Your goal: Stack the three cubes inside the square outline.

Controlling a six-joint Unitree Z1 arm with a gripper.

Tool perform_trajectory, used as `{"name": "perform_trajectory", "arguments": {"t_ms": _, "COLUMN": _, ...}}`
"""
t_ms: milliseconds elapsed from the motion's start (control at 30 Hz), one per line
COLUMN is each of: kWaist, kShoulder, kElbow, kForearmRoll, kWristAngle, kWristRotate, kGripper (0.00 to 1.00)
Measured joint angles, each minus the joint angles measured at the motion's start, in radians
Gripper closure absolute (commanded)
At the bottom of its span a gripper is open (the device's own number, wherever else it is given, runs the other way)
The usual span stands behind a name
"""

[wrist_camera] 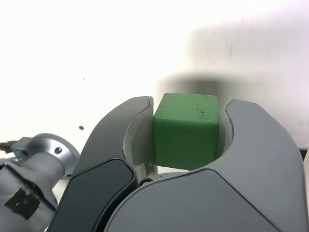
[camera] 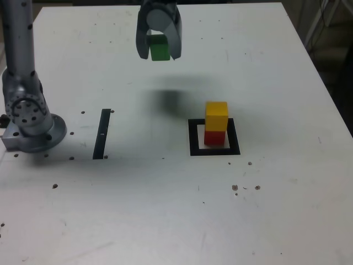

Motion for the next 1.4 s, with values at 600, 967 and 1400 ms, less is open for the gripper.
{"name": "perform_trajectory", "arguments": {"t_ms": 600, "kWaist": -0.219, "kShoulder": 0.042, "kElbow": -0.176, "kForearmRoll": 0.171, "kWristAngle": -0.022, "kWristRotate": -0.123, "kGripper": 0.69}}
{"name": "perform_trajectory", "arguments": {"t_ms": 967, "kWaist": -0.355, "kShoulder": 0.08, "kElbow": -0.256, "kForearmRoll": 0.192, "kWristAngle": -0.068, "kWristRotate": -0.273, "kGripper": 0.69}}
{"name": "perform_trajectory", "arguments": {"t_ms": 1400, "kWaist": -0.422, "kShoulder": 0.161, "kElbow": -0.322, "kForearmRoll": 0.187, "kWristAngle": -0.084, "kWristRotate": -0.337, "kGripper": 0.69}}
